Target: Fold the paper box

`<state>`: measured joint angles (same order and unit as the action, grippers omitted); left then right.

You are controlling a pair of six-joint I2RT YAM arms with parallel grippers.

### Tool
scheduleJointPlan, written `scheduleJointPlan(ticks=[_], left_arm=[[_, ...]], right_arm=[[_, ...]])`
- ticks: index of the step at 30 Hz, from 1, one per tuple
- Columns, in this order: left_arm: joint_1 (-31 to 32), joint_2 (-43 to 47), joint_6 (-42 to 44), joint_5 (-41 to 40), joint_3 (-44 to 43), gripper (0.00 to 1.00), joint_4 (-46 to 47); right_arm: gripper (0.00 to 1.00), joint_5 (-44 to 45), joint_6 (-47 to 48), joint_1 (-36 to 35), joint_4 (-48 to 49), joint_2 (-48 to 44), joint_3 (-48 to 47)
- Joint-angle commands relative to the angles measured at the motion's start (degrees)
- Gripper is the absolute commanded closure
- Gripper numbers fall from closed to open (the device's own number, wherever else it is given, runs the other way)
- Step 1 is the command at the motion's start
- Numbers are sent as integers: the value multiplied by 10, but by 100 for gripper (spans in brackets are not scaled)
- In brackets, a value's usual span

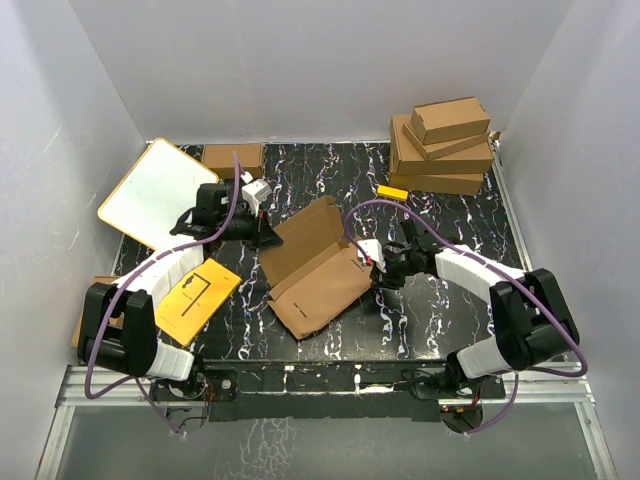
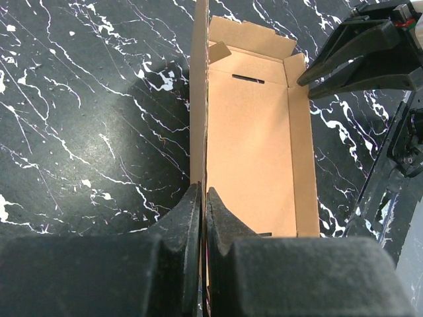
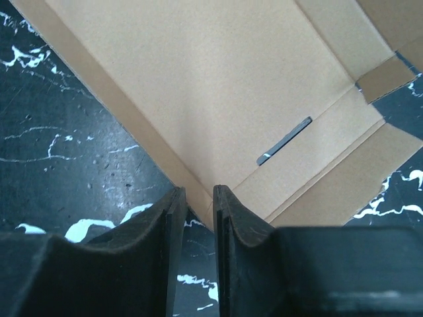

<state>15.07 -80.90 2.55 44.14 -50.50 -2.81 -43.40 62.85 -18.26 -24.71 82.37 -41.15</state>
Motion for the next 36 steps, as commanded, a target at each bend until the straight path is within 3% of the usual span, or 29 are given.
scheduleJointPlan(ticks=[1, 17, 21, 29, 34, 36], left_arm=[[4, 14, -7, 41, 10, 100, 0], [4, 14, -7, 36, 10, 100, -2], [4, 17, -1, 21, 8, 100, -11], [4, 22, 0, 14, 10, 100, -8], [4, 22, 1, 21, 9, 100, -9], [4, 23, 1, 22, 11, 100, -7]], right_arm=[[72, 17, -58, -21, 89, 16, -9], [71, 96, -128, -66, 126, 74, -25], [66, 61, -122, -64, 78, 63, -51], [51, -129, -74, 23, -25, 6, -88], [52, -141, -201, 42, 46, 19, -112], [61, -132, -284, 49, 106, 36, -122]])
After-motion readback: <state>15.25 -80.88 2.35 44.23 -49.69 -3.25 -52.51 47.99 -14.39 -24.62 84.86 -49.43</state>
